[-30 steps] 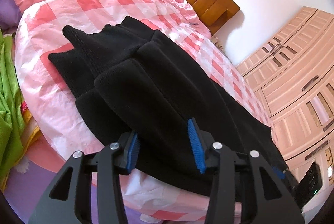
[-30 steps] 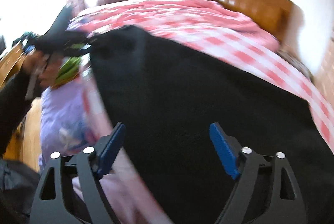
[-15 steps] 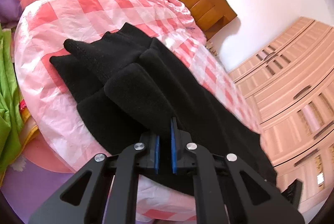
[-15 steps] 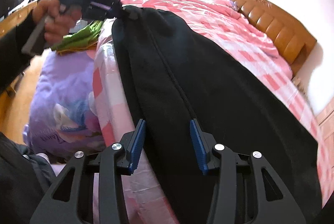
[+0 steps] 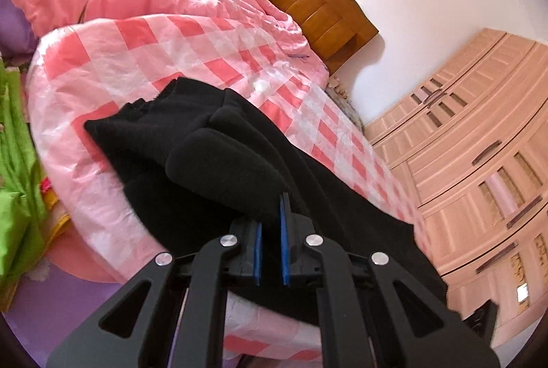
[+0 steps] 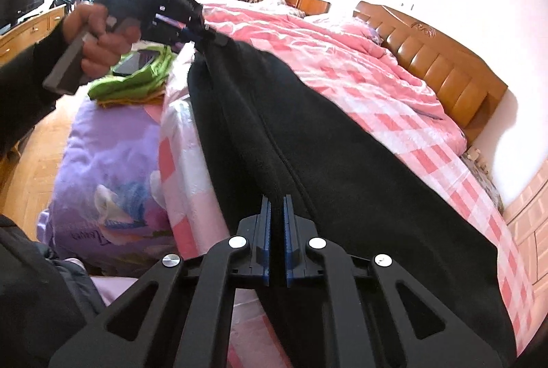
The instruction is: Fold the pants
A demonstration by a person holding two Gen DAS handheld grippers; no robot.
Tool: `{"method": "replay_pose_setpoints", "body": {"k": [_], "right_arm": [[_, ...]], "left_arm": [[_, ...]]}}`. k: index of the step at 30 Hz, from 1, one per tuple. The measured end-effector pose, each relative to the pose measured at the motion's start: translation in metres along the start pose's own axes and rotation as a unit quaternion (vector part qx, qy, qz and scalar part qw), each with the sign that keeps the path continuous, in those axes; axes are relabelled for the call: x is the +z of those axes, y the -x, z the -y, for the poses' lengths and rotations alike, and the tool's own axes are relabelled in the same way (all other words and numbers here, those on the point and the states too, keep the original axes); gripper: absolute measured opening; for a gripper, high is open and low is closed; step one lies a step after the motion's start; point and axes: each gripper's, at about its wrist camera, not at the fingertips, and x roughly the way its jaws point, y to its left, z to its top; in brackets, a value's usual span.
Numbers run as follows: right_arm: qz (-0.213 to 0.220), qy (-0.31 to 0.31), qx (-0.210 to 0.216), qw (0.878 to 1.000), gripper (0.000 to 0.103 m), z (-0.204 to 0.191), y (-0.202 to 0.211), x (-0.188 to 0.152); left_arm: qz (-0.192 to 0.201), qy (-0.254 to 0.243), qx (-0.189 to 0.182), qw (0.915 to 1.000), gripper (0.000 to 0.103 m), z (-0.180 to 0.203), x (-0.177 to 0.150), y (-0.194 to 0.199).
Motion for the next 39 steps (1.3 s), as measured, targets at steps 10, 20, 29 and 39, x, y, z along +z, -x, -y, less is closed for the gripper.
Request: {"method": "replay_pose_setpoints", "body": {"k": [10,20,29,39], "right_arm": [[-0.05,-0.026,0.047,0.997,0.027,-0.003,-0.024,-0.01],[-0.019,-0.134,0.016,0.991,0.068,0.044,0.0,0.002],[-0.129,-0.262,-0.086,0.953,0.08,0.163,-0.037,-0.024],[-0.156,-0.305,-0.113,0.933,0.093,0.222,-0.06,-0.067]], "left_arm": [[-0.055,0.019,0.036,0.9977,0.014,-0.04,-0.021,-0.031],[0.075,-0.094,0.167,0.9787,0.083,0.029,-0.004,0.026],[-0.059,-0.163,0.187,0.9669,0.089,0.069,-0.008,-0.098],[-0.074,-0.2,0.219,0.9522,0.098,0.057,-0.017,-0.122]]}}
